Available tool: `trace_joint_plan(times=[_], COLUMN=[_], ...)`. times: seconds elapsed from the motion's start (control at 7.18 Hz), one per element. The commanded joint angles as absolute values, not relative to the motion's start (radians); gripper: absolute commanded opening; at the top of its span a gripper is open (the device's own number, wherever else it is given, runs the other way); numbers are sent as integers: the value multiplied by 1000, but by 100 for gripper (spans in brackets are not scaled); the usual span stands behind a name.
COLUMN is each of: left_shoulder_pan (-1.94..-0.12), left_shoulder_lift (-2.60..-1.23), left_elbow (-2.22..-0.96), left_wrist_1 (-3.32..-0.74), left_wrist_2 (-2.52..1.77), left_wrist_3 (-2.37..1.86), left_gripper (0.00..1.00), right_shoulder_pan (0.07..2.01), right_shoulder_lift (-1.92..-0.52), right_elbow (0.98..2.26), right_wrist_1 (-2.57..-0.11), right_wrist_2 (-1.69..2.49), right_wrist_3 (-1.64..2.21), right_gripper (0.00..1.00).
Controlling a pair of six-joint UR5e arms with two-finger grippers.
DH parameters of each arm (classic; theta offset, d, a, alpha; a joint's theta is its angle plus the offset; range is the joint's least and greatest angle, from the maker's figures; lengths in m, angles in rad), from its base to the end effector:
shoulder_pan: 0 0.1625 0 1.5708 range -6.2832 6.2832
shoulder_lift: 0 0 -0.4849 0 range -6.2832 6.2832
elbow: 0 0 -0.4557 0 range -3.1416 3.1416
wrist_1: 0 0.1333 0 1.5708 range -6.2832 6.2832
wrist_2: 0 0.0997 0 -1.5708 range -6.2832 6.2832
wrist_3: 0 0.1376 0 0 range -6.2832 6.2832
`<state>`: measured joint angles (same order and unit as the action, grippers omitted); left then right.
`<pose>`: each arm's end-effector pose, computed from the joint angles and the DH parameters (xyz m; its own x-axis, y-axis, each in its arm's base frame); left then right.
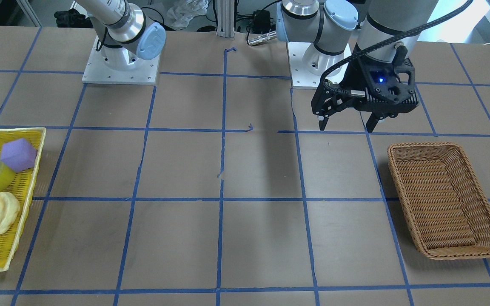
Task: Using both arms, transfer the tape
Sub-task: 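Move the right gripper down into the yellow crate over the tape roll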
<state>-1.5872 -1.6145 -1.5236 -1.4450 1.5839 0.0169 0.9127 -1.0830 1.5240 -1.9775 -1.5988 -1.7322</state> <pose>-0.1412 -0.5913 0.5249 -0.9994 0.0315 -0.0152 0.0332 0.9911 -0.1287 -0.3467 -0.6601 0.2554 -0.4761 -0.8785 -0.0383 -0.8794 0.4756 0.0221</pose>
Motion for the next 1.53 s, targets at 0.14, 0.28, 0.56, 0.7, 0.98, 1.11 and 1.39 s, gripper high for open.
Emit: trace_joint_plan(times=[0.14,0.28,0.56,0.7,0.98,1.11,1.39], left_shoulder_pan=[-1588,-1588,-1588,-1588,-1588,-1588,-1586], left_shoulder_lift=[-1614,-1614,-1612,-1614,-1612,-1614,-1614], left_elbow=[-1523,-1523,-1525,-1523,-1525,-1525,-1523], left_wrist_1=[-1445,-1443,-1443,-1443,-1445,-1445,-1443], left_wrist_2=[1585,1583,1585,1583,1585,1585,1583], left_wrist_3=[17,17,17,17,18,17,18], left_gripper=[100,100,100,100,100,100,100], right_shoulder_pan=[848,839,835,834,834,834,871], right_shoulder_lift=[-1068,-1068,-1071,-1072,-1080,-1109,-1159], right_elbow=[1619,1659,1683,1681,1667,1645,1541], right_wrist_1=[-1991,-2026,-2028,-2026,-2019,-2008,-1885], right_wrist_2=[-1605,-1603,-1600,-1601,-1611,-1609,-1605], right_wrist_3=[-1764,-1761,-1761,-1763,-1746,-1714,-1695], right_gripper=[97,86,45,17,0,0,0])
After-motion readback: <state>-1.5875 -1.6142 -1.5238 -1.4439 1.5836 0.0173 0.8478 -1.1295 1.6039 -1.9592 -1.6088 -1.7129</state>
